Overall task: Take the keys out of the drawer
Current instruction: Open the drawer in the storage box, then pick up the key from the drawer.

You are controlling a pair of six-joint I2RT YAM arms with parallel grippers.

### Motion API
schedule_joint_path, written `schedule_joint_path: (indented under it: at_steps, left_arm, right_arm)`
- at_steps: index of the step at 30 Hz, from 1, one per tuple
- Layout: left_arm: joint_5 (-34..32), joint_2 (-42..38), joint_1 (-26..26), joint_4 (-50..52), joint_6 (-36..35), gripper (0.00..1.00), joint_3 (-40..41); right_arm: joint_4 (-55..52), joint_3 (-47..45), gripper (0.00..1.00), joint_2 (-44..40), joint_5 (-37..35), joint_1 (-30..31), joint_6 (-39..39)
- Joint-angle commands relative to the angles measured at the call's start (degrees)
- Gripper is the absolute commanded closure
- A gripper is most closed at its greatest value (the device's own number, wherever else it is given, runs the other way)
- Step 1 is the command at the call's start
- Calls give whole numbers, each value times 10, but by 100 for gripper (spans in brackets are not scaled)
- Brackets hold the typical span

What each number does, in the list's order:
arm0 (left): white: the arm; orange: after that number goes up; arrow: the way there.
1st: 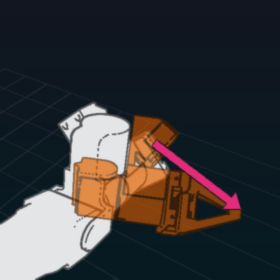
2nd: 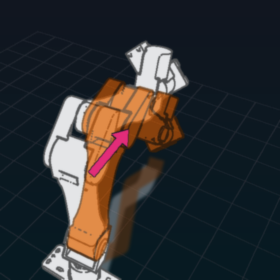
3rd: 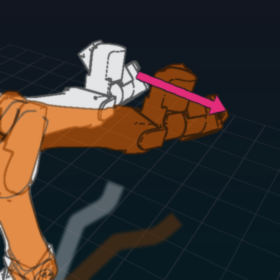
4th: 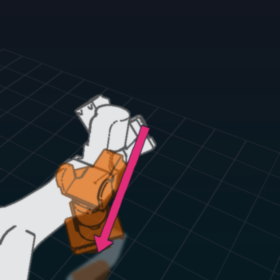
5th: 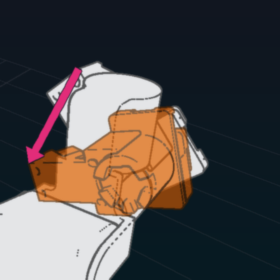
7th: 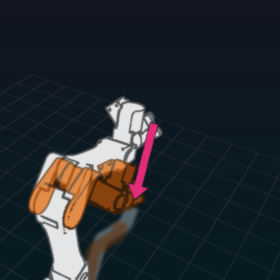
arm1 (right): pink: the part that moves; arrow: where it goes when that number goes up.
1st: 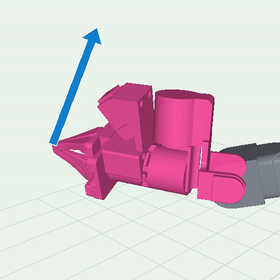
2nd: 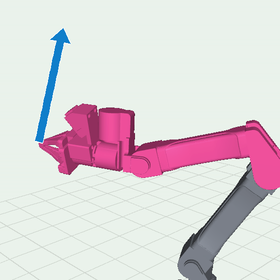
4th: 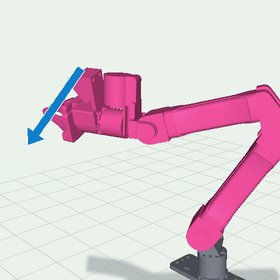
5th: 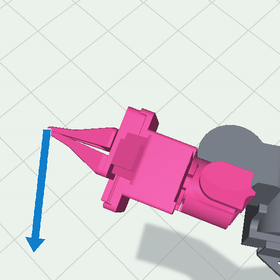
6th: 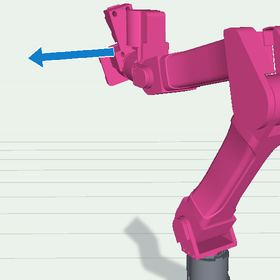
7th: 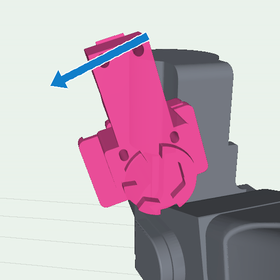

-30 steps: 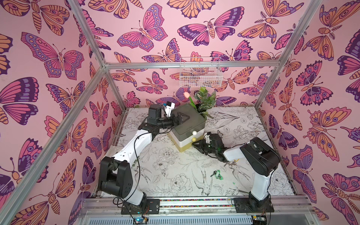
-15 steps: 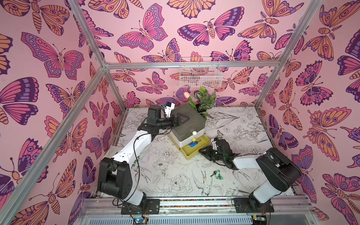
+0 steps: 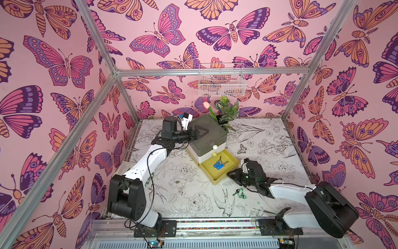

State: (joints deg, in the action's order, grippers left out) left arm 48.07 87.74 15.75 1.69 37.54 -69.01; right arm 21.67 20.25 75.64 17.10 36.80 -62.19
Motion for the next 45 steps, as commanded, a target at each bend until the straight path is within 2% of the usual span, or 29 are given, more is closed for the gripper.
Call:
schedule_joint_path:
  at_steps: [1,6,11,17,22,26,33,36,40,45]
  left_arm:
    - [-11,35,-2,89,-8,1,38]
    - [-10,35,-2,89,-9,0,40]
    - [-10,34,-2,89,-10,0,41]
    - [-10,32,-2,89,-10,1,40]
    - [-6,29,-3,89,-12,0,43]
    - [2,18,-5,82,-7,0,39]
    - [4,-14,-8,28,23,0,35]
    - [-5,-39,-14,-1,39,0,44]
    - [-19,-76,-22,-46,58,0,64]
    - [-32,-124,-33,-52,62,1,91]
  right_arm:
    - [-55,-8,86,-20,-22,-1,20]
    - [-64,-7,83,-18,-22,-1,26]
    - [-93,-3,66,-33,-22,-1,29]
    - [-218,11,54,-122,-48,-1,52]
    - [-335,44,53,-189,-64,-1,85]
    - [-443,126,53,-204,-75,-1,145]
    - [-610,320,52,-104,-75,-1,290]
    - [-651,387,52,-43,-68,-1,324]
    - [-642,430,52,19,-53,-1,340]
    - [-609,453,52,74,-47,-1,346]
